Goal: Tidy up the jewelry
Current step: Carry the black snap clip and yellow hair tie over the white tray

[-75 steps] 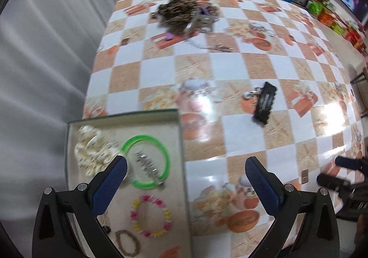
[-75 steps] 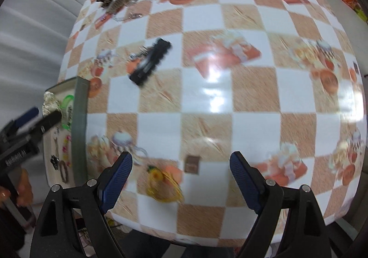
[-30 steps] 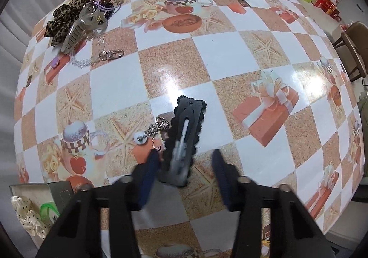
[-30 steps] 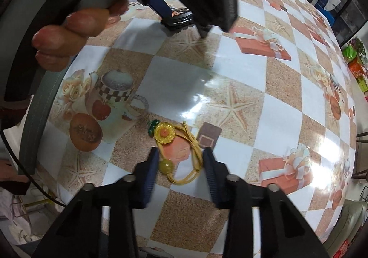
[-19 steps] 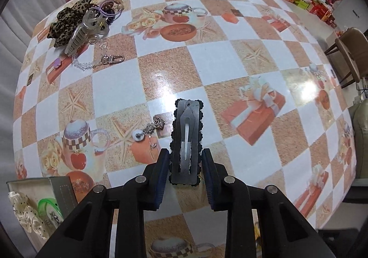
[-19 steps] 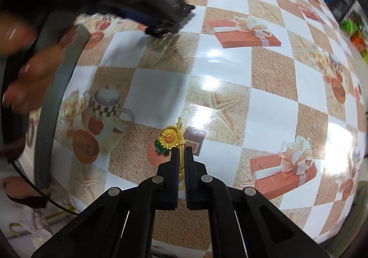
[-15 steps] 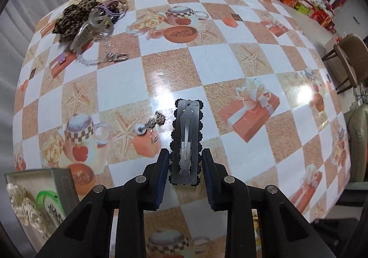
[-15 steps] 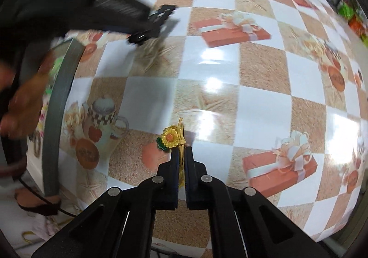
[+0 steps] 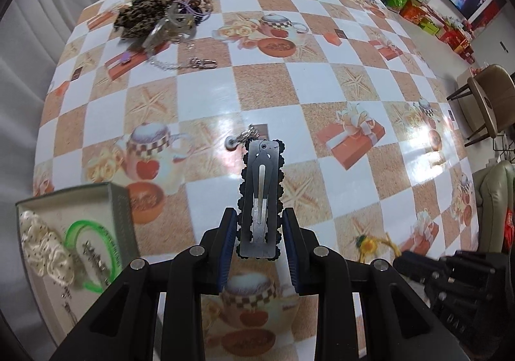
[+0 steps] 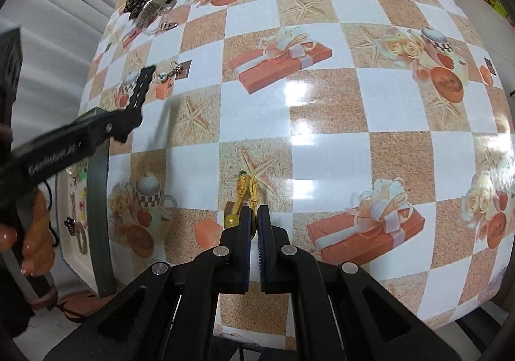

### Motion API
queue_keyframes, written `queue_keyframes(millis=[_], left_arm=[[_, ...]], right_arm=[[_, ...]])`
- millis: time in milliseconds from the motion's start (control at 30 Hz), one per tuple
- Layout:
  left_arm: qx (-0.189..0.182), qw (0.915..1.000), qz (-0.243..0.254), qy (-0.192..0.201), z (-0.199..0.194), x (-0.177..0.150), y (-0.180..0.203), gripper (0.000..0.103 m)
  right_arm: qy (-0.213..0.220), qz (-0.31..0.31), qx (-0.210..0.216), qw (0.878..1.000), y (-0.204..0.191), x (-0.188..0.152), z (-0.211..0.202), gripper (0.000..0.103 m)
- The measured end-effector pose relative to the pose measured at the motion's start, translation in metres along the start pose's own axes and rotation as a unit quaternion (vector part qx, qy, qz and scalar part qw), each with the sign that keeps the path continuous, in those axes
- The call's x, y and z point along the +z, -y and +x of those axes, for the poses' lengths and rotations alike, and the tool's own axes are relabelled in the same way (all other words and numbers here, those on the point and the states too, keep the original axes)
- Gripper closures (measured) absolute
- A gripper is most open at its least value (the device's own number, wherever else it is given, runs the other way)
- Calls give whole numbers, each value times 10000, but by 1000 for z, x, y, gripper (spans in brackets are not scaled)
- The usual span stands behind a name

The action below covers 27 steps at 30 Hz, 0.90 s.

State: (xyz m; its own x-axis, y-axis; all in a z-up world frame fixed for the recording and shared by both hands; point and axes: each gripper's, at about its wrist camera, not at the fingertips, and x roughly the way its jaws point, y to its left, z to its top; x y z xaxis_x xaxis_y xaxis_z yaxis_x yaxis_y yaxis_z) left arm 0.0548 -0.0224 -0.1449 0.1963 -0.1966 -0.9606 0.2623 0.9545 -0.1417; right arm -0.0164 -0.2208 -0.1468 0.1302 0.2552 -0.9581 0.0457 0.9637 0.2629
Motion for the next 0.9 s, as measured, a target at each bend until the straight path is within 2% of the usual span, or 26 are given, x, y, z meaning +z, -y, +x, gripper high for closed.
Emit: queue_keyframes(millis=[167,533,900], left_arm=[[-13,9999,-144,55,-15,-10,-12,69],[7,9991,-382,205,-45,-32,-37,69],[168,9961,-787,358,-71,-58,-73,69]], right_arm=[[33,-43,21,10000,-30,3,3,99],[152,-195,58,9997,-54,18,-14,99],[261,-660,164,9973,-101,34,-26,99]])
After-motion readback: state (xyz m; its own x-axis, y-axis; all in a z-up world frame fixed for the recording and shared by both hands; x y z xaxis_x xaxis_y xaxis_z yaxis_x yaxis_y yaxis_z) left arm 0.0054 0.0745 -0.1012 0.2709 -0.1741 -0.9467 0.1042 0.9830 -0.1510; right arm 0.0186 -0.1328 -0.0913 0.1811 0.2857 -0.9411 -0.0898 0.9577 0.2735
